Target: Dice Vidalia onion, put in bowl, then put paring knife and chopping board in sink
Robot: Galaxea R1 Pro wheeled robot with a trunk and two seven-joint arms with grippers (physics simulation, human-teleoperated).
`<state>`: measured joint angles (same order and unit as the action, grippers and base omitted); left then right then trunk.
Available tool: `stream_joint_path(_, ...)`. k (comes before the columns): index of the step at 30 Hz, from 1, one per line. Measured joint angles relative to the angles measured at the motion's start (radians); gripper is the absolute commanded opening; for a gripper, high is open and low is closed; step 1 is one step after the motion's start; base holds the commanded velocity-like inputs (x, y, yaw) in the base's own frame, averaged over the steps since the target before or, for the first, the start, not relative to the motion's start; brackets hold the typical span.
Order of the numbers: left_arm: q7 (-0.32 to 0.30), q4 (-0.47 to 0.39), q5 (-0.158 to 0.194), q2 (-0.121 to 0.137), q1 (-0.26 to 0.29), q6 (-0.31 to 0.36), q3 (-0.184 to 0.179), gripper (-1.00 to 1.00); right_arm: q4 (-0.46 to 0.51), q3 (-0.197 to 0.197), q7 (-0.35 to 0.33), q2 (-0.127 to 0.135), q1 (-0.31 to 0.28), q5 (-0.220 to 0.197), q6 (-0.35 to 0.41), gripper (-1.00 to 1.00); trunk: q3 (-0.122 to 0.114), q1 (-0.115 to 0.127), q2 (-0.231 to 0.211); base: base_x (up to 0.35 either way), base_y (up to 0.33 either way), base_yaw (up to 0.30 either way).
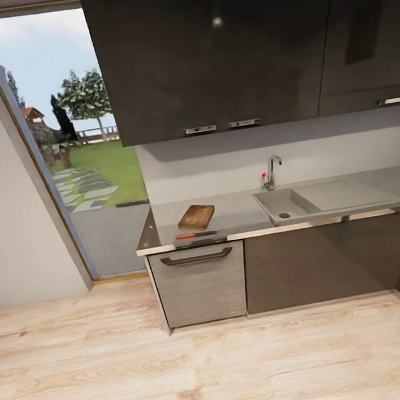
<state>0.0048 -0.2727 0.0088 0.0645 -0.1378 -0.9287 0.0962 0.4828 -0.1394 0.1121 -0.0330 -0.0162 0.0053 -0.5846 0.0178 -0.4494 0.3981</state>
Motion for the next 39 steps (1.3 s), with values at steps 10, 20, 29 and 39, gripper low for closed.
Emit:
stream_joint_path(10,0.001,0.006,0.000,0.000,0.000,0.000,0.001,1.00,0.251,-0.002,0.091,0.000,-0.002,0.003,0.126,1.00,0.000,0.000,0.000,0.001,0.000,0.000)
stream_joint_path(20,0.014,0.016,0.003,-0.004,0.000,0.003,0.006,1.00,0.916,-0.001,0.207,0.001,-0.012,0.040,0.793,1.00,0.000,0.000,0.000,0.000,0.000,0.000)
stream_joint_path(29,0.149,0.018,0.003,-0.015,0.000,0.007,0.003,1.00,1.132,0.003,0.223,0.001,-0.407,0.208,1.312,1.00,0.000,0.000,0.000,0.000,0.000,0.000)
stream_joint_path(39,0.155,0.017,0.003,-0.015,0.000,0.008,0.002,1.00,1.064,0.106,0.227,-0.007,-0.854,0.219,1.557,1.00,0.000,0.000,-0.001,0.009,0.000,0.000)
